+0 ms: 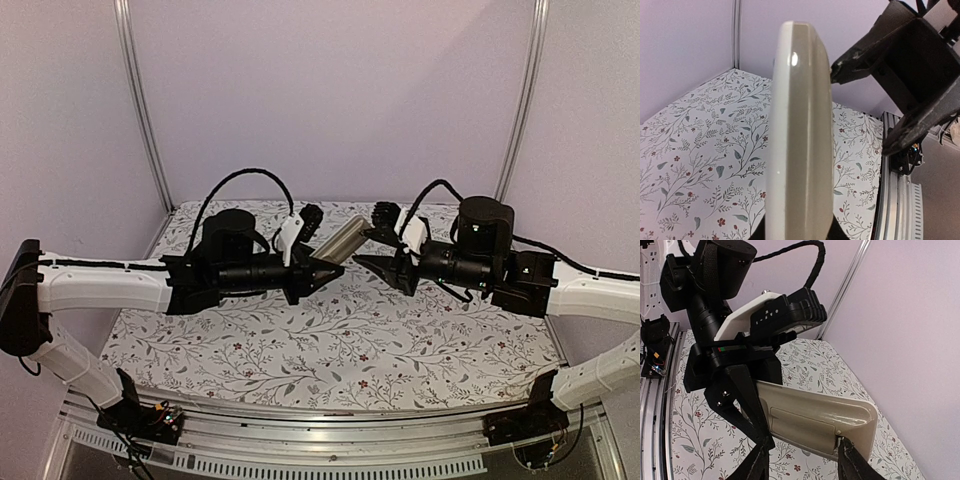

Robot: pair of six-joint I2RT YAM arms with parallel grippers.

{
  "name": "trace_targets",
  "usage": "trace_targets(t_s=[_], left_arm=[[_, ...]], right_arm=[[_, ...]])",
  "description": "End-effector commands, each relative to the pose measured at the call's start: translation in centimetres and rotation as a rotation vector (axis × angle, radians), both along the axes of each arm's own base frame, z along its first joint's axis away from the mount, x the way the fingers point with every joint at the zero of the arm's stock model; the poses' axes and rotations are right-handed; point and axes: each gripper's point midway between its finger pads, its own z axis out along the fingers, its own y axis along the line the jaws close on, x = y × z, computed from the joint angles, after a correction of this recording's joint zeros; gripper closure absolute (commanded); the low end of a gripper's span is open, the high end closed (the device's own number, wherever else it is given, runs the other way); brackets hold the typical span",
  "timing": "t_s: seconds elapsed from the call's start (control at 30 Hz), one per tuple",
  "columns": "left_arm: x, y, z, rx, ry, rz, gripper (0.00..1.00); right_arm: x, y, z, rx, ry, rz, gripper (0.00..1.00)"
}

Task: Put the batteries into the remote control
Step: Remove the battery cover from the remote control.

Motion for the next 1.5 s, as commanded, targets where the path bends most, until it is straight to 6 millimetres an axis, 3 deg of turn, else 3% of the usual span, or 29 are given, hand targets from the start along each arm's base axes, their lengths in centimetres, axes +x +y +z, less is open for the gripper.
trace_targets(t_s=[0.0,0.5,0.63,0.87,1.17,1.47], left_arm=[[-0.1,0.1,0.1,-0.012,-0.012,-0.014,0.87],[-0.5,0.0,0.4,-0.019,-0.029,-0.035,0.87],[-1.2,-0.3,0.7,-0.021,-0.057,-0.063,0.87],[-2.6,-1.0,0.9,-0.024,-0.094,-0.113,0.87],[-3.2,-1.0,1.3,-0.029,-0.117,-0.126,0.87],[-3.4,-1.0,1.7,-0.034,-0.127,-0.125,0.87]], right_arm=[[0.2,-0.1,0.8,0.019,-0.023,-0.011,0.53],[1.2,0.1,-0.8,-0.025,0.005,-0.054,0.53],[1.9,0.2,-1.8,-0.057,0.019,-0.087,0.54],[1.6,0.9,-2.3,-0.063,0.034,-0.044,0.54],[1.9,1.3,-2.4,-0.057,0.05,-0.05,0.77],[3.0,0.5,-2.0,-0.036,0.042,-0.131,0.88]])
